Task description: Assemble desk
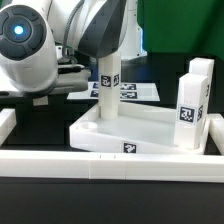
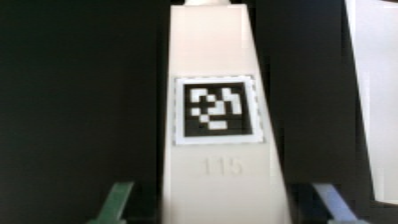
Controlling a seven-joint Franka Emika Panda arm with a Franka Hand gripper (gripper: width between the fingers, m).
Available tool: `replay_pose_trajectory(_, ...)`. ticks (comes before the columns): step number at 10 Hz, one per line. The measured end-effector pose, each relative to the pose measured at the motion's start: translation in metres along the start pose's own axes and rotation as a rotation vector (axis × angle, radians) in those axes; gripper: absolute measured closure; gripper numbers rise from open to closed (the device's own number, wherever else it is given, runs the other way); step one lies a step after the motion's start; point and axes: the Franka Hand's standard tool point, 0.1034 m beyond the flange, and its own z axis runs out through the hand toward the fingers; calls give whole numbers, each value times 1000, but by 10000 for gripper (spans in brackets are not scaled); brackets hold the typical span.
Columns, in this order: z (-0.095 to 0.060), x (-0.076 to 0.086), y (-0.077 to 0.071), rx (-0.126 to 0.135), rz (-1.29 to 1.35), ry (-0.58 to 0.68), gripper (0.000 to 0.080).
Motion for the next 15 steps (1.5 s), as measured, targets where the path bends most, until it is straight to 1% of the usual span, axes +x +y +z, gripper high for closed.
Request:
replay_pose_trajectory(1, -8, -6, -2, 8, 0, -7, 511)
replay_pose_trajectory(3, -48, -30, -11, 39, 6, 6, 511)
replay_pose_trajectory(4, -66, -42, -15, 54, 8, 17, 511)
replay_pose_trajectory(5, -82, -47, -14, 66, 14, 81, 511)
replay_pose_trajectory(6, -84, -42, -10, 50, 16, 155, 511)
replay_pose_trajectory(7, -86, -39, -10, 47, 15, 226, 511)
replay_pose_trajectory(8, -90, -36, -9, 45, 15, 351, 511)
replay_pose_trajectory(9, -90, -39, -9, 42, 22, 411, 509)
replay_pose_trajectory(10, -98, -38, -13, 49, 28, 432, 509)
replay_pose_trajectory(11, -122, -40, -20, 83, 37, 494, 509)
replay_pose_trajectory(12, -143, -46, -25, 110, 47, 565, 509)
replay_pose_trajectory(13, -149, -45, -22, 92, 52, 631, 509)
replay_pose_trajectory(14, -149, -43, -20, 81, 57, 707, 509)
replay_pose_trajectory(15, -148, -43, -20, 75, 63, 766, 509)
